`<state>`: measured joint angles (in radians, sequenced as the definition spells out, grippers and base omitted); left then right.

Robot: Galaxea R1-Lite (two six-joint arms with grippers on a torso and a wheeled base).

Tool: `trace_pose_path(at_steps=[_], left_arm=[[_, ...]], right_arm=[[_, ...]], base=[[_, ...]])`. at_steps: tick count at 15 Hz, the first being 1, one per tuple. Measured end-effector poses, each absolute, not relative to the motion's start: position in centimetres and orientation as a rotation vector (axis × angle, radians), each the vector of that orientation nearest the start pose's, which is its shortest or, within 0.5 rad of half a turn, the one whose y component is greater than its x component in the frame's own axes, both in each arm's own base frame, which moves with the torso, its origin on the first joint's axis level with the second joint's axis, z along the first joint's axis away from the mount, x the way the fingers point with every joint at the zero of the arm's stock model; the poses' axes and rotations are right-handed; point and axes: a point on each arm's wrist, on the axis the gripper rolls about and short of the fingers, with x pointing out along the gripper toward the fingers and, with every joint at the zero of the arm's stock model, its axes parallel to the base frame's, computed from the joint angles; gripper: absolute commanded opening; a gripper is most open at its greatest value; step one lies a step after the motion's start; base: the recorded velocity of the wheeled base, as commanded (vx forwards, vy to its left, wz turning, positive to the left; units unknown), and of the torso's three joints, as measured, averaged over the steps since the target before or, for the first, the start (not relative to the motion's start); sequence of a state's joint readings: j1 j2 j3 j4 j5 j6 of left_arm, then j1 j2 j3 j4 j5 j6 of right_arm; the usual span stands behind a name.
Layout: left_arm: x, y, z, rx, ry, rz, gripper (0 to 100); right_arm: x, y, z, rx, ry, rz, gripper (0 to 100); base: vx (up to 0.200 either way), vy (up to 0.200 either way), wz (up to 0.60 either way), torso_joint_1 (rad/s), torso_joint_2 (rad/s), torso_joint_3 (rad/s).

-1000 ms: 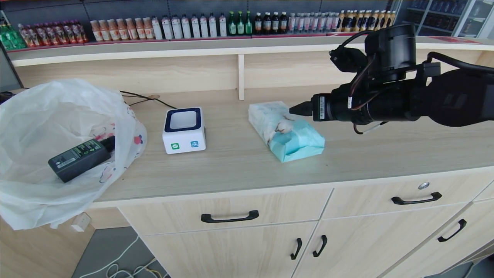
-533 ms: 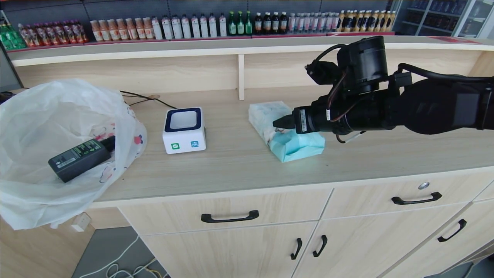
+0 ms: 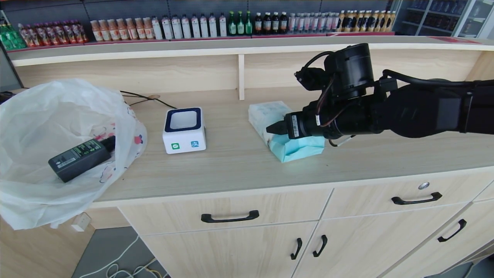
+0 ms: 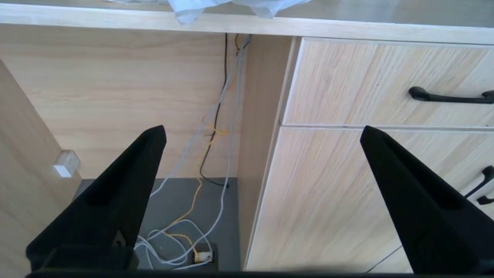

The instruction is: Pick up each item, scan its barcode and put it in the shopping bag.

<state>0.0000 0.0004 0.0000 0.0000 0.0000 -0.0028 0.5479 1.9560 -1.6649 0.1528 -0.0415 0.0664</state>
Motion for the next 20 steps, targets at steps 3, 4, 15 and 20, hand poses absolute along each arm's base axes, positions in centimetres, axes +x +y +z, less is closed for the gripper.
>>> trace_pose_path(at_steps=[3,4,15,20], left_arm=[[-2.3,0.0,7.5,-0.003,0.000,0.000,100],[-2.3,0.0,7.5,-0.003,0.000,0.000,100],[-2.3,0.0,7.5,-0.003,0.000,0.000,100],[-2.3,0.0,7.5,-0.003,0.000,0.000,100]], right_arm=[[34.1,20.8,25.0,-0.072,0.459,0.483,100],[34.0,21.1,24.8,-0.072,0.463,0.484,100],[35.2,23.2,23.5,-0.051,0.464,0.427,100],[35.7,23.6,22.7,-0.058,0.474,0.421,100]], base=[[0.000,0.000,0.00,0.000,0.00,0.000],[0.000,0.000,0.00,0.000,0.00,0.000],[0.000,0.000,0.00,0.000,0.00,0.000],[0.000,0.000,0.00,0.000,0.00,0.000]])
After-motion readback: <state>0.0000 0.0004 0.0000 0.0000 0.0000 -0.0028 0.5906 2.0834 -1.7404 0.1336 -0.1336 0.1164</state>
